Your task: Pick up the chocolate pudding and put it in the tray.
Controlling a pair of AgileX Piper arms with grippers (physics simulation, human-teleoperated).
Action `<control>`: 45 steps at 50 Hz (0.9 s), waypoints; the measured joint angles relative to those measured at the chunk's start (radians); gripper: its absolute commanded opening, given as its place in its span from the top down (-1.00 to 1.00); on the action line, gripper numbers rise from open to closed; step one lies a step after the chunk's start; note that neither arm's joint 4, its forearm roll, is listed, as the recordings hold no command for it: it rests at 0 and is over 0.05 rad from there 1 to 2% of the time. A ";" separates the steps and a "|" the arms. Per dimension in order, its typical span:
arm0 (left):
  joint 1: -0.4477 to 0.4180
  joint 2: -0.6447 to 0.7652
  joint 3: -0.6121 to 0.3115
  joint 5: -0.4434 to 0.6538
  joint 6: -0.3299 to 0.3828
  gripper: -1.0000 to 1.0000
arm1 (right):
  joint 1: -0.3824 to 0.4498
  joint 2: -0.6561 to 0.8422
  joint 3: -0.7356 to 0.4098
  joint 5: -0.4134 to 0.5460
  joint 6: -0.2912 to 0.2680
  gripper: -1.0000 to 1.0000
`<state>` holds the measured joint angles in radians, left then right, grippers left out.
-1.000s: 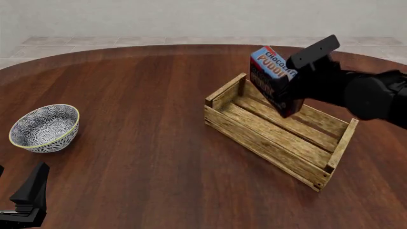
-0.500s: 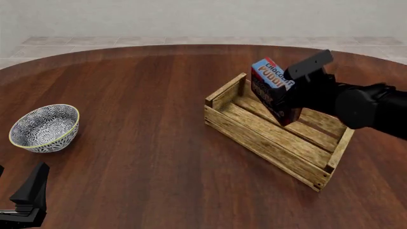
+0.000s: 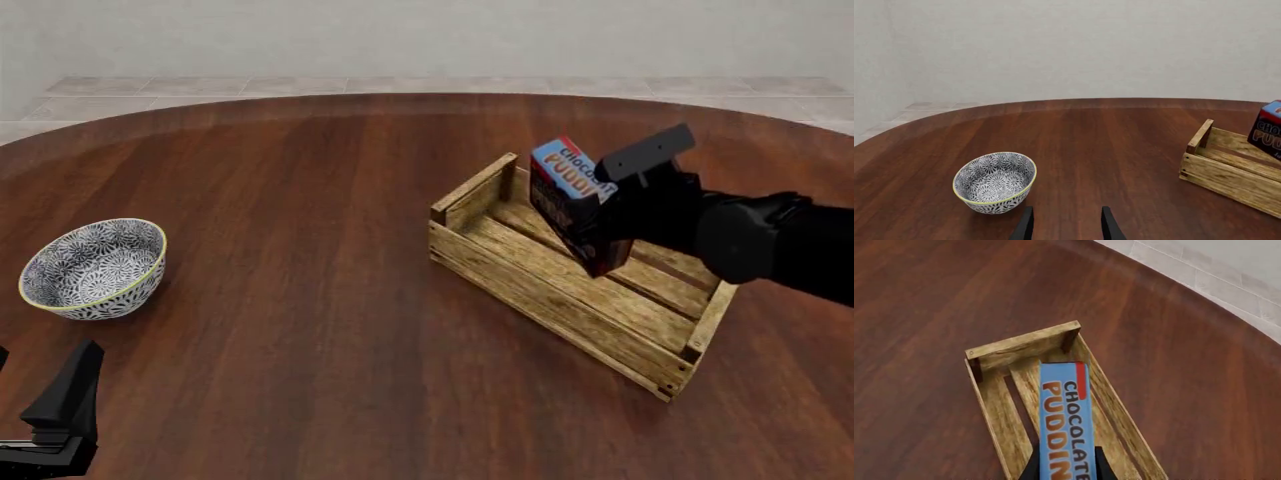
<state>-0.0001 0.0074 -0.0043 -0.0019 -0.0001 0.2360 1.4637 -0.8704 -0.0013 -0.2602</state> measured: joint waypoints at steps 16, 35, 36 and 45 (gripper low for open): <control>0.000 0.000 0.000 0.000 0.000 -1.00 | -0.010 0.023 0.021 -0.030 0.007 1.00; 0.000 0.000 0.000 0.000 0.000 -1.00 | -0.013 0.039 0.051 -0.064 0.013 1.00; 0.000 0.000 0.000 0.000 0.000 -1.00 | -0.013 0.040 0.053 -0.065 0.014 1.00; 0.000 0.000 0.000 0.000 0.000 -1.00 | -0.012 0.049 0.065 -0.081 0.020 1.00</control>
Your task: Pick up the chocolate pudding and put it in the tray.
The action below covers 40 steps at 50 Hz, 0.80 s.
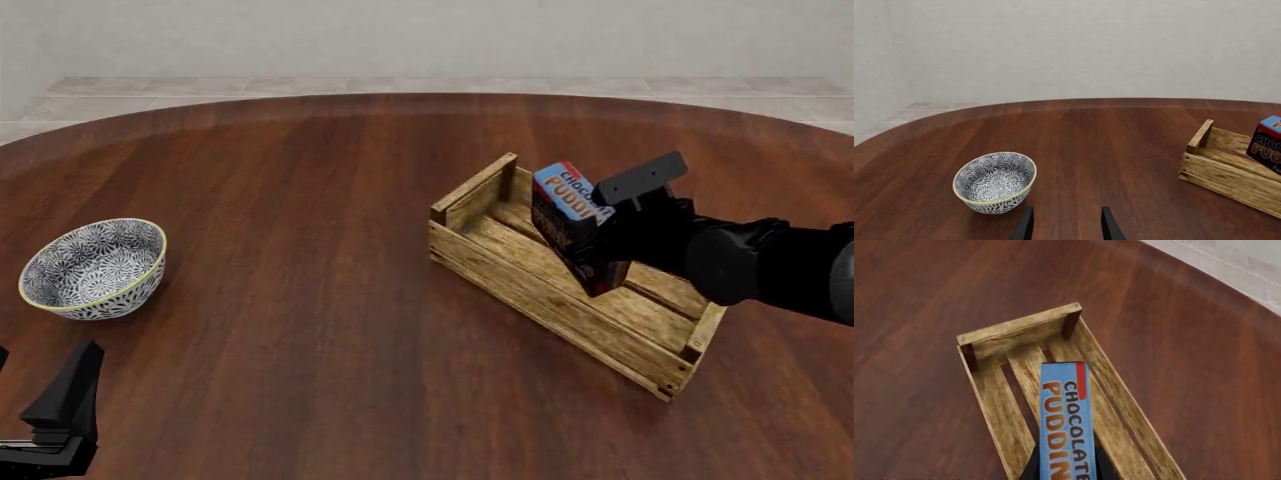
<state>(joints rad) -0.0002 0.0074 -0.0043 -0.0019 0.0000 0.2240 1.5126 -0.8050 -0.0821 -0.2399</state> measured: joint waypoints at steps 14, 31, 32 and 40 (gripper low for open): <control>0.000 0.000 0.000 0.000 0.000 -1.00 | 0.003 0.019 0.013 -0.022 0.008 1.00; 0.000 0.000 0.000 0.000 0.000 -1.00 | 0.000 0.037 0.027 -0.047 0.014 1.00; 0.000 0.000 0.000 0.000 0.000 -1.00 | 0.000 0.038 0.028 -0.048 0.015 1.00; 0.000 0.000 0.000 0.000 0.000 -1.00 | -0.002 0.042 0.034 -0.056 0.018 1.00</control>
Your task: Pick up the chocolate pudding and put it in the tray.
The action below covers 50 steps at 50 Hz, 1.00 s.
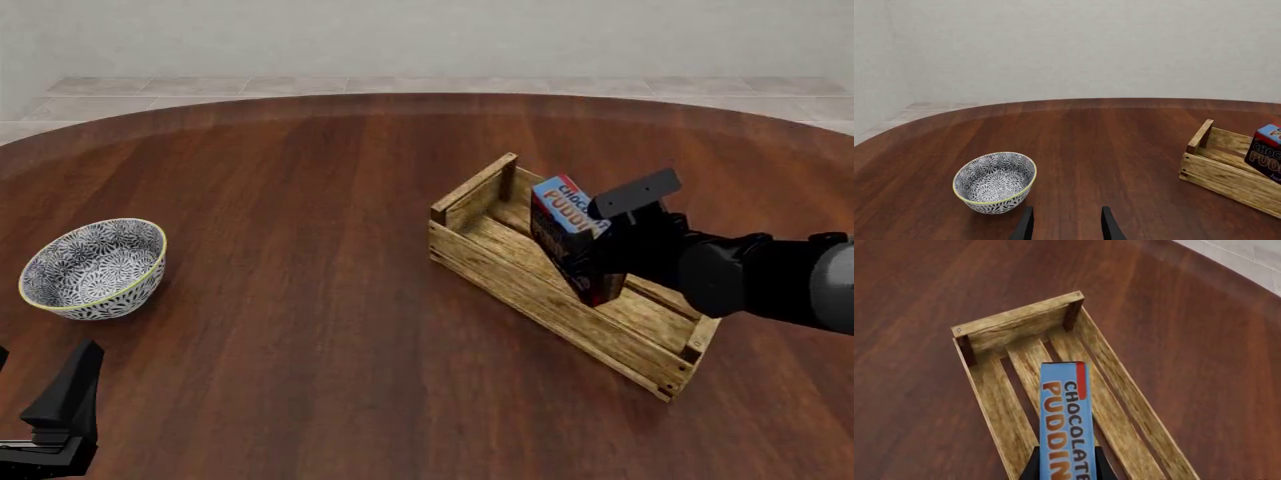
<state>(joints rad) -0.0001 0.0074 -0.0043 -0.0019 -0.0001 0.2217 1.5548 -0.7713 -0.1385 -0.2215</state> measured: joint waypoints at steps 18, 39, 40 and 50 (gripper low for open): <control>0.000 0.000 0.000 0.000 0.000 -1.00 | -0.004 0.013 0.011 -0.020 0.009 1.00; 0.000 0.000 0.000 0.000 0.000 -1.00 | -0.010 0.028 0.018 -0.040 0.015 1.00; 0.000 0.000 0.000 0.000 0.000 -1.00 | -0.010 0.028 0.019 -0.041 0.015 1.00; 0.000 0.000 0.000 0.000 0.000 -1.00 | -0.012 0.029 0.028 -0.049 0.019 1.00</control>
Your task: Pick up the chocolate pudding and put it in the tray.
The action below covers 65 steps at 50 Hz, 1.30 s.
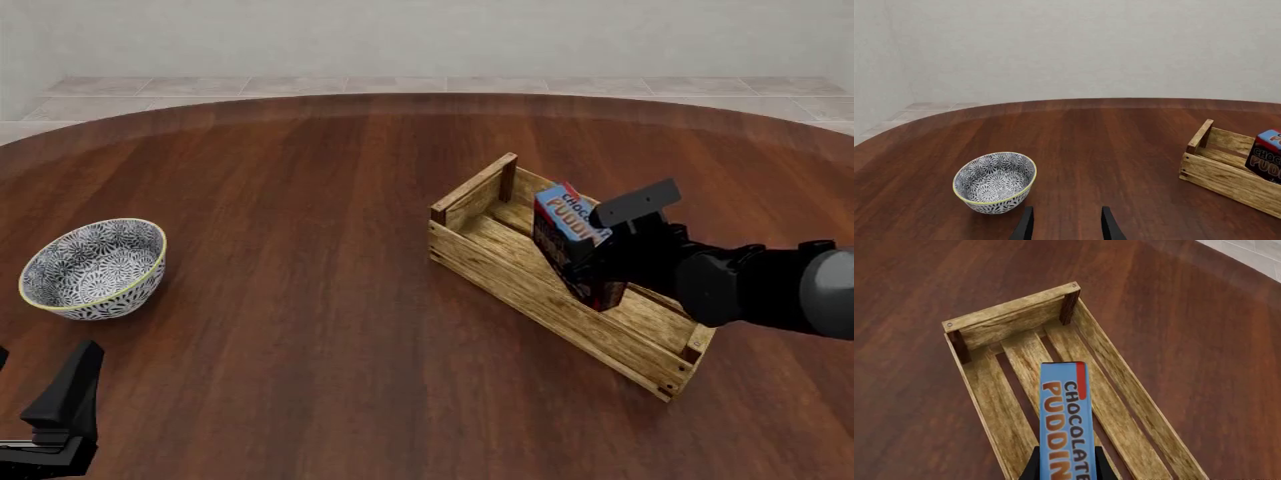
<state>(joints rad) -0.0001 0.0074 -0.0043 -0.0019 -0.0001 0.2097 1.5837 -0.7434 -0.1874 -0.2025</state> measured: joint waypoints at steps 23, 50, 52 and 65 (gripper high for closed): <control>0.000 0.000 0.000 0.000 0.000 -1.00 | -0.003 0.011 0.014 -0.020 0.007 1.00; 0.000 0.000 0.000 0.000 0.000 -1.00 | -0.004 0.024 0.028 -0.057 0.012 1.00; 0.000 0.000 0.000 0.000 0.000 -1.00 | -0.005 0.024 0.029 -0.060 0.012 1.00; 0.000 0.000 0.000 0.000 0.000 -1.00 | -0.005 0.022 0.038 -0.075 0.015 1.00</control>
<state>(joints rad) -0.0001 0.0074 -0.0043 -0.0019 -0.0001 0.2042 1.6061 -0.7057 -0.2628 -0.1879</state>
